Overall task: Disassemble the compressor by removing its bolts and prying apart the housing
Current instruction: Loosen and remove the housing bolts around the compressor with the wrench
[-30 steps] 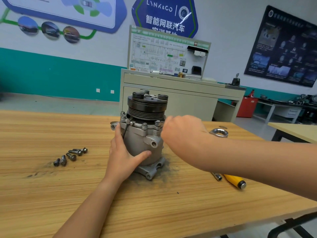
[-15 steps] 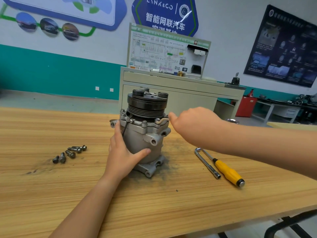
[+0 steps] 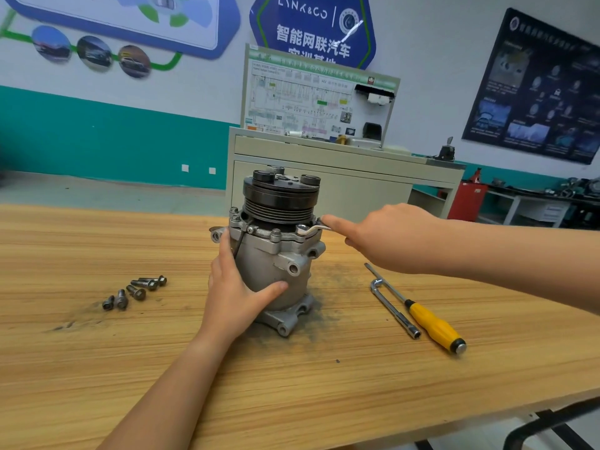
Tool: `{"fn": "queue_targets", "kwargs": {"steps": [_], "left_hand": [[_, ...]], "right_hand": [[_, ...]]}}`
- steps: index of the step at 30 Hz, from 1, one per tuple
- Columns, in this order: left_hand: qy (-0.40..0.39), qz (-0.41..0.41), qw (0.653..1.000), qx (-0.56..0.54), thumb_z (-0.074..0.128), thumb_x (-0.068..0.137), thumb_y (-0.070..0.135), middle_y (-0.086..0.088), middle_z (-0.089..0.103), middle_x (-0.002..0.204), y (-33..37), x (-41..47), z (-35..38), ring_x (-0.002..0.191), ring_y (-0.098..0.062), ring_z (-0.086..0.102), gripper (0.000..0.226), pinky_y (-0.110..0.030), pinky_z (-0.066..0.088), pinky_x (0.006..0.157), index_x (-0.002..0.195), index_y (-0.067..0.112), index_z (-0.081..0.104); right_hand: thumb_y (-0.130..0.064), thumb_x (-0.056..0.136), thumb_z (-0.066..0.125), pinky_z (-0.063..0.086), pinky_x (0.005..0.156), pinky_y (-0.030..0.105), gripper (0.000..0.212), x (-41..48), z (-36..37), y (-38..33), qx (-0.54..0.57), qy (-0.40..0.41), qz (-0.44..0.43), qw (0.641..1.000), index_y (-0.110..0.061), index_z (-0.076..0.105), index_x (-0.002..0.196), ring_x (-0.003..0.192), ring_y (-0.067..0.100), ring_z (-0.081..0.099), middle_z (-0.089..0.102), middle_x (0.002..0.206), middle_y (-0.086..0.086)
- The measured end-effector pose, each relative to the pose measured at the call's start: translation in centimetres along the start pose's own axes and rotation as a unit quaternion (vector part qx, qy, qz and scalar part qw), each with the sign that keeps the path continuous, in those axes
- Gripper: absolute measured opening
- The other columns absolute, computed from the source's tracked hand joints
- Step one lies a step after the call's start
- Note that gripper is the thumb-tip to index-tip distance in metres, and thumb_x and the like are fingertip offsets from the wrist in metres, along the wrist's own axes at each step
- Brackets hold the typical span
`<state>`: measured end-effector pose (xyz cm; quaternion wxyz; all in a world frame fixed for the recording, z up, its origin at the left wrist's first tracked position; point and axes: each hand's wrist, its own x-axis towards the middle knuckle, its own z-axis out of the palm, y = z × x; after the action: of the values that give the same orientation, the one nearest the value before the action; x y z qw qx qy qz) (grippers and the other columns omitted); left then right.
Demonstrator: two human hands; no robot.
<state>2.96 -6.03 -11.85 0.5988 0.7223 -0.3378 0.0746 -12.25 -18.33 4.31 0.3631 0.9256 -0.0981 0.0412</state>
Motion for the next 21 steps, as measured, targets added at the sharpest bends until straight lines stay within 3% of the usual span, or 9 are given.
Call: {"fn": "queue_targets", "kwargs": {"steps": [4,9,12,15,17,19,21], "left_hand": [[-0.001,-0.004,1.0,-0.002,0.085,0.06,0.038,-0.001,0.02,0.152,0.0,0.0,0.1,0.139,-0.018,0.019,0.126,-0.033,0.022,0.108,0.149,0.032,-0.005],[0.002,-0.005,1.0,0.0,0.085,0.06,0.037,-0.003,0.02,0.152,0.0,0.0,0.0,0.14,-0.018,0.019,0.127,-0.03,0.02,0.106,0.149,0.03,-0.005],[0.001,-0.006,1.0,0.0,0.085,0.06,0.036,-0.003,0.021,0.151,0.1,0.0,0.0,0.139,-0.019,0.019,0.127,-0.032,0.021,0.107,0.149,0.03,-0.005],[0.0,-0.007,1.0,0.0,0.085,0.06,0.036,-0.004,0.021,0.151,0.2,0.0,0.0,0.139,-0.019,0.019,0.127,-0.033,0.021,0.108,0.149,0.03,-0.005],[-0.002,-0.008,1.0,0.001,0.085,0.061,0.037,-0.003,0.02,0.151,0.2,-0.1,0.0,0.14,-0.019,0.019,0.127,-0.033,0.021,0.108,0.149,0.03,-0.006],[-0.001,-0.005,1.0,0.002,0.085,0.061,0.037,-0.003,0.02,0.151,0.2,-0.1,-0.1,0.14,-0.019,0.018,0.127,-0.032,0.02,0.108,0.149,0.03,-0.006],[-0.001,-0.006,1.0,0.002,0.085,0.061,0.037,-0.003,0.019,0.152,0.2,-0.1,-0.1,0.14,-0.019,0.018,0.127,-0.031,0.02,0.108,0.149,0.03,-0.006]], "right_hand": [[-0.013,0.098,0.033,0.03,0.038,0.023,0.056,0.0,-0.9,-0.2,-0.018,-0.009,-0.001,1.0,-0.028,0.006,0.145,0.045,0.014,0.04,0.042,0.056,-0.002],[-0.002,0.09,0.038,0.021,0.036,0.026,0.045,-0.9,-2.4,-2.9,-0.089,-0.033,-0.007,0.996,-0.005,0.032,0.134,0.042,0.015,0.028,0.031,0.056,0.0],[-0.003,0.091,0.042,0.019,0.036,0.026,0.04,-0.9,-3.8,-3.6,-0.142,-0.055,-0.041,0.988,-0.007,0.044,0.131,0.043,0.016,0.025,0.027,0.058,0.001],[-0.001,0.092,0.041,0.023,0.035,0.025,0.042,-1.0,-3.5,-4.0,-0.174,-0.061,-0.053,0.981,-0.001,0.04,0.134,0.042,0.019,0.025,0.025,0.059,0.0],[-0.007,0.094,0.038,0.023,0.035,0.023,0.047,-0.9,-2.3,-3.4,-0.171,-0.042,-0.044,0.983,0.004,0.028,0.139,0.04,0.019,0.027,0.026,0.057,0.001],[-0.015,0.096,0.034,0.024,0.036,0.022,0.052,-0.6,-1.2,-1.9,-0.152,-0.012,-0.038,0.988,0.002,0.016,0.141,0.04,0.016,0.031,0.03,0.052,0.003],[-0.014,0.095,0.032,0.024,0.038,0.024,0.05,-0.2,0.0,-0.4,-0.138,0.009,-0.049,0.989,-0.002,0.014,0.141,0.042,0.015,0.034,0.035,0.053,0.0]]}}
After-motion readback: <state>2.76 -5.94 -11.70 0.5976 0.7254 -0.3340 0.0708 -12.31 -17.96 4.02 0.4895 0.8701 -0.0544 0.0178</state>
